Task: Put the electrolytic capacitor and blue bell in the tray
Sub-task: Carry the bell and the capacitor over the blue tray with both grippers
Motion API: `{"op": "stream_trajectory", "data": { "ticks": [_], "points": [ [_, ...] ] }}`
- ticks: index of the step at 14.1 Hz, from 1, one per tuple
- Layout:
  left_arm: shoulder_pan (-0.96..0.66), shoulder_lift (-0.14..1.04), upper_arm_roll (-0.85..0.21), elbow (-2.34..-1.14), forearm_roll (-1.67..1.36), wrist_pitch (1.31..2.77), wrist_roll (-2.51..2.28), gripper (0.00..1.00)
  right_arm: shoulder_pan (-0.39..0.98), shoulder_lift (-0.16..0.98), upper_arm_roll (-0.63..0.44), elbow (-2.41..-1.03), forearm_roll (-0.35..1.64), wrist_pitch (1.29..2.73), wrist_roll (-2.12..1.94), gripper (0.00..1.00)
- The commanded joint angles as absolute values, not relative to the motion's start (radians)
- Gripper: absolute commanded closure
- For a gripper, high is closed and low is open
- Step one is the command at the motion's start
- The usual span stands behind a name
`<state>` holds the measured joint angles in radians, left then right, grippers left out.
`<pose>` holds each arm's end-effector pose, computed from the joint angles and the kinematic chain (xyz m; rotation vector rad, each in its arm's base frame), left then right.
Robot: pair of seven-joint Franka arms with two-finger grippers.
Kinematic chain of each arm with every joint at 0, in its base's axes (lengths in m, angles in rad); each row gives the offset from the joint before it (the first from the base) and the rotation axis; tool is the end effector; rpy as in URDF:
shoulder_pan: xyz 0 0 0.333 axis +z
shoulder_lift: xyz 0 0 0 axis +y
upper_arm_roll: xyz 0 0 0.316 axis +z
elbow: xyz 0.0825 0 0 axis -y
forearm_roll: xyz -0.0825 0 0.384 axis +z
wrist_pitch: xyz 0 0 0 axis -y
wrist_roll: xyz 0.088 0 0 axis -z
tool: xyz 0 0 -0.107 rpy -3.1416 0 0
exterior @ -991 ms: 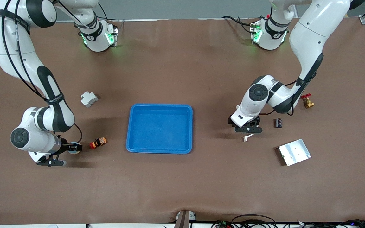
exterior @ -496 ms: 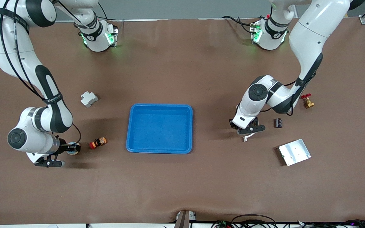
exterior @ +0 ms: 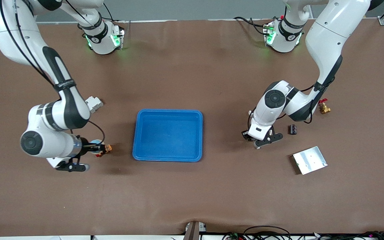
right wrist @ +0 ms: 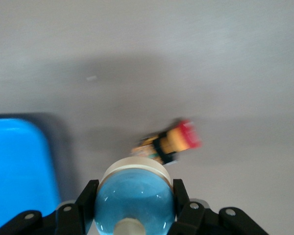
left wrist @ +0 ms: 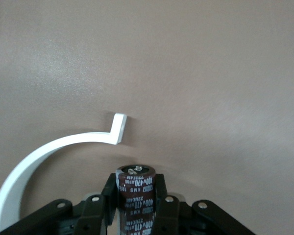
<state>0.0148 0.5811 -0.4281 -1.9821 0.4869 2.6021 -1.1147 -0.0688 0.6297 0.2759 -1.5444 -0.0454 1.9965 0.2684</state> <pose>0.5667 -0.2496 0.2025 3.0298 0.5674 0.1847 0.6754 0.1119 0.2818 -3.0420 0.1177 0.2735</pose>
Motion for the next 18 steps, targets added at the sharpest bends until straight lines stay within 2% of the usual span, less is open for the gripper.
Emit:
{"op": "stream_trajectory", "data": {
  "ticks": [1,4,6,10,13,15,16,18],
  "points": [
    [0.000,0.566,-0.436,-1.941,0.427,2.563,-1.198,1.00,0.001,0.620,0.314,-1.588,-0.052,2.009,0.434,1.00],
    [-0.003,0.569,-0.472,-1.881,0.286,2.545,-1.438,1.00,0.066,0.620,0.318,-1.612,-0.052,2.019,0.495,1.00],
    [-0.047,0.572,-0.480,-1.815,0.207,2.539,-1.616,1.00,0.136,0.621,0.318,-1.656,-0.052,2.080,0.587,1.00],
    [-0.136,0.597,-0.471,-1.711,0.212,2.511,-1.909,1.00,0.170,0.614,0.318,-1.729,-0.051,2.114,0.597,1.00],
    [-0.191,0.684,-0.463,-1.524,0.219,2.351,-2.061,1.00,0.190,0.615,0.318,-1.738,-0.051,2.134,0.640,1.00],
    [-0.274,0.725,-0.395,-1.426,0.218,2.297,-2.153,1.00,0.192,0.620,0.318,-1.747,-0.051,2.137,0.641,1.00],
    [-0.326,0.741,-0.340,-1.395,0.209,2.293,-2.204,1.00,0.192,0.620,0.318,-1.747,-0.051,2.137,0.644,0.98],
    [-0.405,0.782,-0.275,-1.329,0.206,2.292,-2.281,1.00,0.192,0.624,0.318,-1.747,-0.040,2.138,0.666,0.71]
  ]
}}
